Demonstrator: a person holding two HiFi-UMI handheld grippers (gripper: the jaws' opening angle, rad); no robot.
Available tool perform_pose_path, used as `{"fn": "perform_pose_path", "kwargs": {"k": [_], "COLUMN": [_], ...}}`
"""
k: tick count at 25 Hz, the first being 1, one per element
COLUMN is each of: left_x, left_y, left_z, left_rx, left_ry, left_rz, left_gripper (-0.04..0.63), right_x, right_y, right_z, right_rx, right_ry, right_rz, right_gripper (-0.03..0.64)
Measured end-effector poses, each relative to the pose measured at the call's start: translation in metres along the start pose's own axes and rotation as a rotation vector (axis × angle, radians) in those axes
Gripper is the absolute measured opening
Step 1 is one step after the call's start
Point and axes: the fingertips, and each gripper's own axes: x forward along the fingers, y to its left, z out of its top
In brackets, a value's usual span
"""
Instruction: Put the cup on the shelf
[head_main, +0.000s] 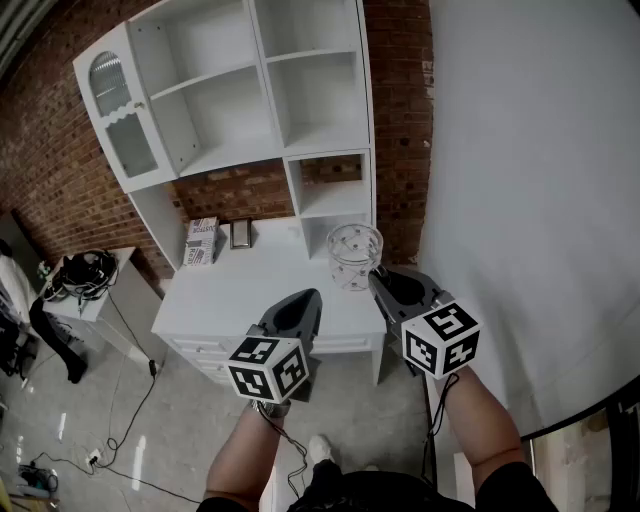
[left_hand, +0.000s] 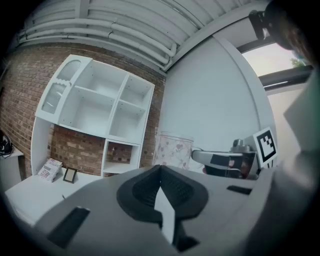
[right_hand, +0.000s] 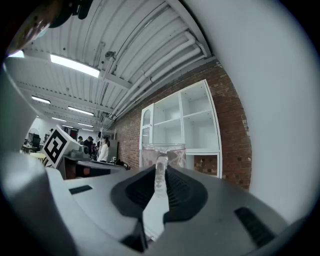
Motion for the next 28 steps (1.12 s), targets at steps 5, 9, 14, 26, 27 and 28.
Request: {"fn": "perform_pose_path", "kwargs": {"k": [5,9,14,26,27,28], "left_x": [-0.001,-0.001,-0.003,-0.001,0.001,0.003], "left_y": [0.0,-0.001,0.001,0.031,0.035,0.039], "left_z": [-0.001,0.0,0.003,0.012,0.013,0.013], "left_rx": [0.008,0.008,0.015,0.017,0.016,0.015], "left_ry": [0.004,0.004,-0.004,-0.012,-0.012,-0.011], "left_rz": [0.001,0.001,-0.002,-0.014,-0.016,-0.018], "left_gripper": [0.005,0.005,0.005,0.005,0.005,0.005], "right_x": [0.001,0.002,0.005,0.036,0.041,0.045], "right_y": [0.002,0.001,0.005,0.014,0.013,0.013], "right_z": [-0.001,-0.002,-0.002,0.001,0.002,0.002], "right_rx": [0.002,0.018,0.019,0.005,0.005,0.005], "right_ry": [0.005,-0.001,-0.004,0.008,0.01,0.011], "right_rz": [0.002,0.009,0.013,0.012,0.012,0.011], "right_gripper": [0.037,0.037,0.037,0.037,0.037,0.037]}}
